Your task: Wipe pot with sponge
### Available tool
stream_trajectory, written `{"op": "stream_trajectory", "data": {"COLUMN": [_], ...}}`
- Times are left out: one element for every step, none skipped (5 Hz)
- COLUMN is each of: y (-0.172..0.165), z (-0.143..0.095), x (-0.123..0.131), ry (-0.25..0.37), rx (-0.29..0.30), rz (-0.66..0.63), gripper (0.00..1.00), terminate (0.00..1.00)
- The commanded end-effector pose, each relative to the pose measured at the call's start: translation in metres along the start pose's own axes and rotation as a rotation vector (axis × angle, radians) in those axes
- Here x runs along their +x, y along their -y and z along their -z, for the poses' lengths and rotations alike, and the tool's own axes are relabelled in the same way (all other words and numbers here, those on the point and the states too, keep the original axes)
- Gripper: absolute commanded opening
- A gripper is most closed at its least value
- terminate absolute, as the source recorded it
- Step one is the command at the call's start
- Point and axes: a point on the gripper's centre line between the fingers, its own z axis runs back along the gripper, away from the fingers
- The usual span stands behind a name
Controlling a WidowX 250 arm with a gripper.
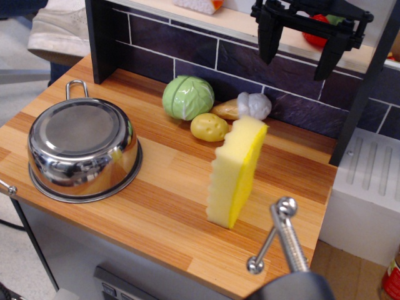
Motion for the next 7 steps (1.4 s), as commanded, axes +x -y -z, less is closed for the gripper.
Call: {"op": "stream_trajectory", "data": {"y": [0.000,-0.010,-0.016,-0.019,-0.021,-0.014,-0.006], "z": [0.000,-0.015,-0.026,-0.024,-0.010,0.003,0.016], "x": [0.000,-0.037,-0.067,-0.084,-0.079,-0.076,-0.076], "ry": [0.000,0.029,0.070,0.100,0.095,0.163,0.133], "rx": [0.000,-0.036,-0.064,-0.028,-0.019,-0.010,-0.028], "rz": [0.000,0.012,0.008,0.033,0.000,-0.021,-0.028], "gripper": [1.00,1.00,1.00,1.00,1.00,1.00,1.00], "terminate": [0.00,0.00,0.00,0.00,0.00,0.00,0.00]}}
